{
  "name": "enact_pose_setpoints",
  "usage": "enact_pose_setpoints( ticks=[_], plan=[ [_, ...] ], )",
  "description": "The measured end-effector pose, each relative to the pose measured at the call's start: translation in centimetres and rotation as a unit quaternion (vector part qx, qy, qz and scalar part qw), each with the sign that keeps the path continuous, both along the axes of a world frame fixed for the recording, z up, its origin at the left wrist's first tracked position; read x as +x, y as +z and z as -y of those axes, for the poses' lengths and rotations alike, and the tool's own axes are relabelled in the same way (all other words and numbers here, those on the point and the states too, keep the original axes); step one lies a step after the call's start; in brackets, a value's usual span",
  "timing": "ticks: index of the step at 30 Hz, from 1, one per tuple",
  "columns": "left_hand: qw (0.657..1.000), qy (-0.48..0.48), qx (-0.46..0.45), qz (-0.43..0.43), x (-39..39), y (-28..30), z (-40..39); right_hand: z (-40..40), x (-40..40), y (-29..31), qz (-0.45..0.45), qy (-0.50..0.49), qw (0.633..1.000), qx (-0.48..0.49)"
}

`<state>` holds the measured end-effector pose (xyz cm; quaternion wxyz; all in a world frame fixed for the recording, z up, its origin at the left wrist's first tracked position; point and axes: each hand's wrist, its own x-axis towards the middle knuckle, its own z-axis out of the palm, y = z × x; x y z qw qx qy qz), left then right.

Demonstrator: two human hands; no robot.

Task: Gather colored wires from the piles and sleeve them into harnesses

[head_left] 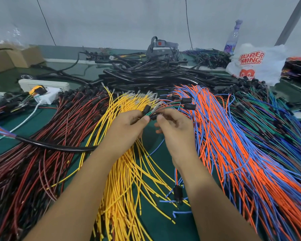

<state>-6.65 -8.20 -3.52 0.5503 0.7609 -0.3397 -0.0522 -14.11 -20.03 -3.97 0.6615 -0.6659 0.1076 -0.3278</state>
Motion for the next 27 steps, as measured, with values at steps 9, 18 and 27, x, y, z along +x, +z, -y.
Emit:
enact_pose_setpoints(
  ticks=[9,18,27],
  plan=[
    [0.949,0.145,0.036,0.277,-0.15,-0.31,-0.21,0.39,0.35,-0.32,0.047,0.047,0.984,0.166],
    [0.914,0.188,0.113,0.34,0.09,-0.47,0.28,0.43,0.42,-0.47,-0.042,-0.117,0.989,0.086],
    [0.92,0.107,0.134,0.353,0.08,-0.66,0.22,0.42,0.43,-0.33,-0.004,-0.106,0.994,0.005]
  ],
)
